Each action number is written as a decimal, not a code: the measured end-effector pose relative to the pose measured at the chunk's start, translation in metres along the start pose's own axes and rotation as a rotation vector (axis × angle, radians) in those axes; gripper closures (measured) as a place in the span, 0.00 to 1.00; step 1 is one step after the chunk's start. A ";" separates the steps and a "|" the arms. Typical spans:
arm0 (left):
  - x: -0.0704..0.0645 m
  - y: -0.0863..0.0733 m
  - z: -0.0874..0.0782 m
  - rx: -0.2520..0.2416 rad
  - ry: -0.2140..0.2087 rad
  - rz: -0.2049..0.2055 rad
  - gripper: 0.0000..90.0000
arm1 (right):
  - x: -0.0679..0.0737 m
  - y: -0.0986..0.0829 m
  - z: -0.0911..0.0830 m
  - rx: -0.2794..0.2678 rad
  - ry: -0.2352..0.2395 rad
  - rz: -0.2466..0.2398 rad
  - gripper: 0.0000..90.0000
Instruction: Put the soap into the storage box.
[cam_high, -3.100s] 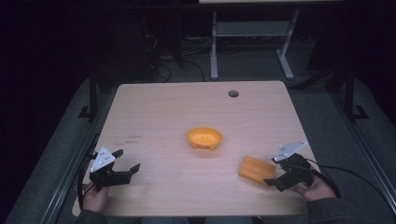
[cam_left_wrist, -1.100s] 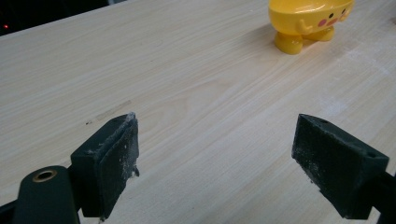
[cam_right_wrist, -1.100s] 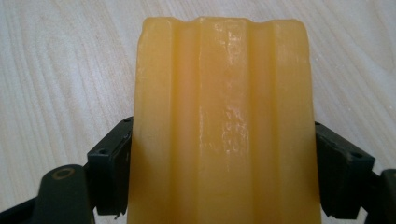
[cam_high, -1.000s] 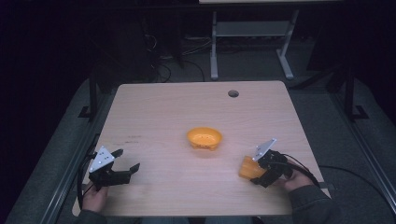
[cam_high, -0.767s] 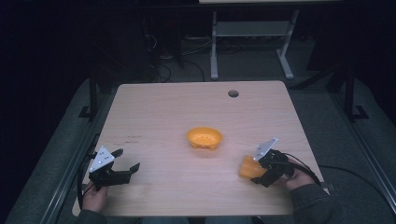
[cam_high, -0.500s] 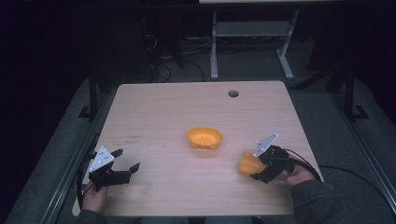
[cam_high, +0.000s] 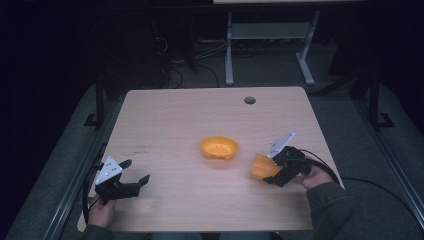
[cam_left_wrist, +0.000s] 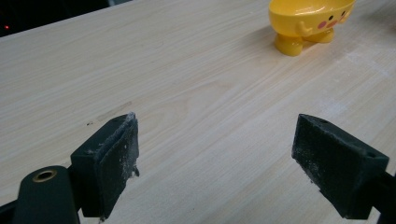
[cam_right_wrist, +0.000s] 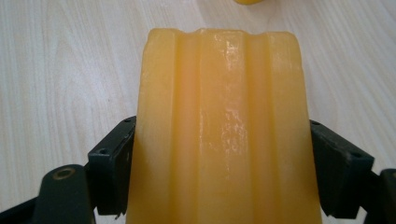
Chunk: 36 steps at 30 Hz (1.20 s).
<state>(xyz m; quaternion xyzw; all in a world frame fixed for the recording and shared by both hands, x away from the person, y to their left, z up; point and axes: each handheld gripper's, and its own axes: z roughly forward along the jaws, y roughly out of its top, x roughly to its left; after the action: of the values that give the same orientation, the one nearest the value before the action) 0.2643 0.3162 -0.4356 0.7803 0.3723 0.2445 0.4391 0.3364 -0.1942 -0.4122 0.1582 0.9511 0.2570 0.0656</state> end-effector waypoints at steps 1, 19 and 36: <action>0.000 0.000 0.000 -0.002 -0.001 -0.001 0.16 | -0.001 0.002 0.000 0.004 0.002 -0.001 0.23; 0.001 0.000 0.000 0.000 -0.001 0.003 0.16 | -0.016 0.025 -0.003 -0.011 0.010 -0.030 0.23; 0.001 0.000 -0.001 -0.001 0.001 0.001 0.16 | -0.026 0.048 0.000 -0.028 0.021 -0.052 0.23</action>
<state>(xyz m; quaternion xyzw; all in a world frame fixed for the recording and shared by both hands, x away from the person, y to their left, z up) 0.2643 0.3178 -0.4347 0.7801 0.3720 0.2452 0.4392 0.3738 -0.1640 -0.3862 0.1297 0.9519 0.2701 0.0645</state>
